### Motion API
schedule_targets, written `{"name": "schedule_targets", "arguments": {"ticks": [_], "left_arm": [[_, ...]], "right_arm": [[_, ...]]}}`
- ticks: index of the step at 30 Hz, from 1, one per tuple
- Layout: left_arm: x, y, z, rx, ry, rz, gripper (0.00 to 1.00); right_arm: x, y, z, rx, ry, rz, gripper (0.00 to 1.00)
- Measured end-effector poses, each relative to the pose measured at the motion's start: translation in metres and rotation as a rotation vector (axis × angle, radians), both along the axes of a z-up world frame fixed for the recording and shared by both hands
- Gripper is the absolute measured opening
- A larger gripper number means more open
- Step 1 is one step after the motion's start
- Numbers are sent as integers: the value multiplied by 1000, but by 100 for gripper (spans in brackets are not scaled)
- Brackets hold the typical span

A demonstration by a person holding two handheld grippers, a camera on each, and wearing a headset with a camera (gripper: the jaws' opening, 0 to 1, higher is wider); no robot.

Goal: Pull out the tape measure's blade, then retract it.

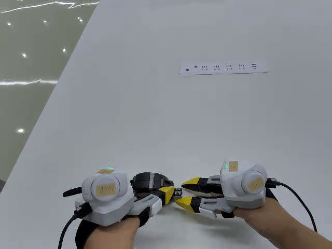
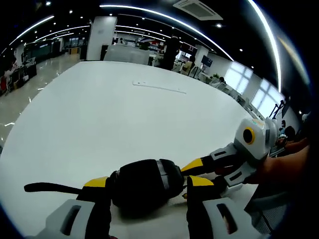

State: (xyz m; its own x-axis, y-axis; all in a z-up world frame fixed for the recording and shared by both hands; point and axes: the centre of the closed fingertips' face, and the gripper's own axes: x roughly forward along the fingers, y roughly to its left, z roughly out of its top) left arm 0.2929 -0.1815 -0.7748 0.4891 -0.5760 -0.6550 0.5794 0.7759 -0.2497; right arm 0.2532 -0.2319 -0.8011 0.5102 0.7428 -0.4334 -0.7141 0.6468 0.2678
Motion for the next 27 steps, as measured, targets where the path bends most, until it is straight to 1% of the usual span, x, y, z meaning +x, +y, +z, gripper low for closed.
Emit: {"name": "schedule_targets", "arguments": {"ticks": [4, 8, 11, 14, 15, 16, 18, 21, 24, 26, 27], "left_arm": [[1, 0, 5, -5, -6, -12, 59], [0, 0, 9, -7, -16, -31, 59], [0, -1, 14, -8, -36, -55, 59], [0, -2, 18, -8, -56, -85, 59], [0, -2, 20, -10, -62, -95, 59], [0, -3, 22, -16, -67, -104, 59], [-1, -2, 23, -11, -66, -116, 59], [-2, 0, 26, -5, -75, -140, 59], [-5, 2, 29, -20, -73, -153, 60], [-6, 4, 31, -11, -87, -171, 61], [-7, 5, 33, -16, -88, -175, 61]], "right_arm": [[-1, -6, 6, 4, 5, -17, 30], [-4, -11, 11, -10, -2, -22, 34], [-6, -17, 17, -20, -10, -30, 37], [-9, -23, 23, -15, 3, -51, 40], [-10, -26, 24, -22, 5, -57, 41], [-12, -29, 25, -31, -4, -62, 41], [-14, -33, 29, -31, -2, -73, 42], [-18, -40, 34, -40, -3, -93, 45], [-21, -48, 38, -51, -5, -118, 48], [-23, -52, 41, -51, -2, -130, 50], [-26, -54, 43, -53, -4, -140, 50]]}}
